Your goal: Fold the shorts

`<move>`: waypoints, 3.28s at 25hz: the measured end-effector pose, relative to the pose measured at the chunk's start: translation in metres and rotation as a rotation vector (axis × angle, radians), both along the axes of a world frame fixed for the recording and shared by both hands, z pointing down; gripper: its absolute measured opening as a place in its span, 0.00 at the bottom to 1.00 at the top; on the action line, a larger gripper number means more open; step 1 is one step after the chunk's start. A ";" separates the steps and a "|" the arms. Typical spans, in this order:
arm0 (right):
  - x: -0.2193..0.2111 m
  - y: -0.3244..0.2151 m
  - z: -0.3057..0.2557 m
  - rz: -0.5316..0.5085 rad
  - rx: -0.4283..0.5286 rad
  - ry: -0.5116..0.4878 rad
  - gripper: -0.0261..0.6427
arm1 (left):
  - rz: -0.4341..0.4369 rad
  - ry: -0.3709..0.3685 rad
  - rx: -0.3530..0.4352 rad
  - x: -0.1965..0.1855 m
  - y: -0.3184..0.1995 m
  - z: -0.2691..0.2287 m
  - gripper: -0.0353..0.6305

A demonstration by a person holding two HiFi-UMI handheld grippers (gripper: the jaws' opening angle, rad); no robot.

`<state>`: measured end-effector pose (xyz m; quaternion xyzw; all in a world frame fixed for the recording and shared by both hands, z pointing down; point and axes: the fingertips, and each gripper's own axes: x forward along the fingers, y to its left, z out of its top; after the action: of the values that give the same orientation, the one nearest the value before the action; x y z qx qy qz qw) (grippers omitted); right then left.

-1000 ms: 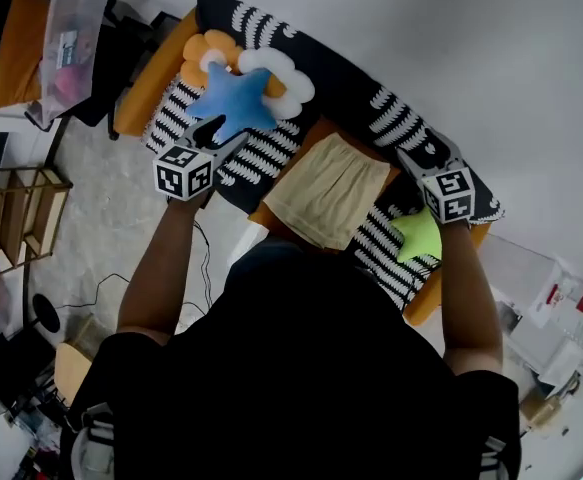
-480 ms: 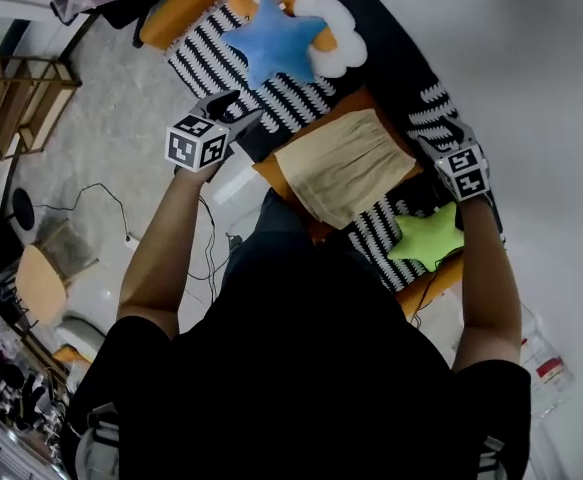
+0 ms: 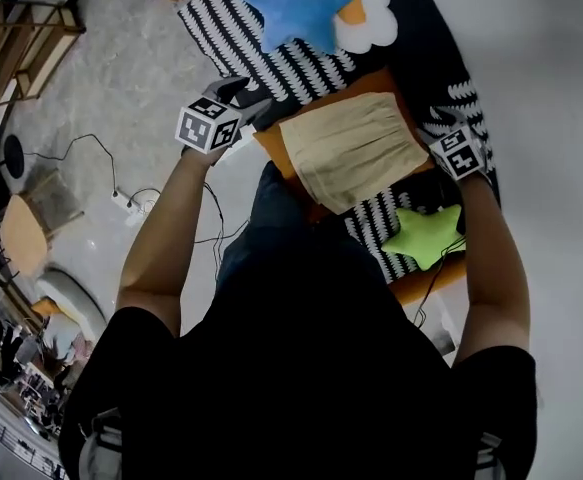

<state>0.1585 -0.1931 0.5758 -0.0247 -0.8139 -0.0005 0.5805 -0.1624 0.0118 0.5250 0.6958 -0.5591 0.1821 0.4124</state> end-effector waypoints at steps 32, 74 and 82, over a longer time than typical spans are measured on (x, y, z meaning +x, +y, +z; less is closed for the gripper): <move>-0.029 -0.016 0.208 -0.449 -0.135 0.277 0.39 | 0.309 0.102 -0.289 0.101 0.052 0.259 0.48; -0.079 -0.043 0.159 -0.730 0.225 0.240 0.09 | 0.276 -0.179 -0.220 0.071 0.062 0.203 0.10; -0.051 -0.034 0.132 -0.723 0.263 0.169 0.10 | 0.294 -0.222 -0.168 0.106 0.077 0.165 0.10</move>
<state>0.1072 -0.2273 0.7082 -0.2350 -0.6951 -0.3070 0.6061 -0.0563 0.0883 0.6901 0.7087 -0.4763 0.3622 0.3739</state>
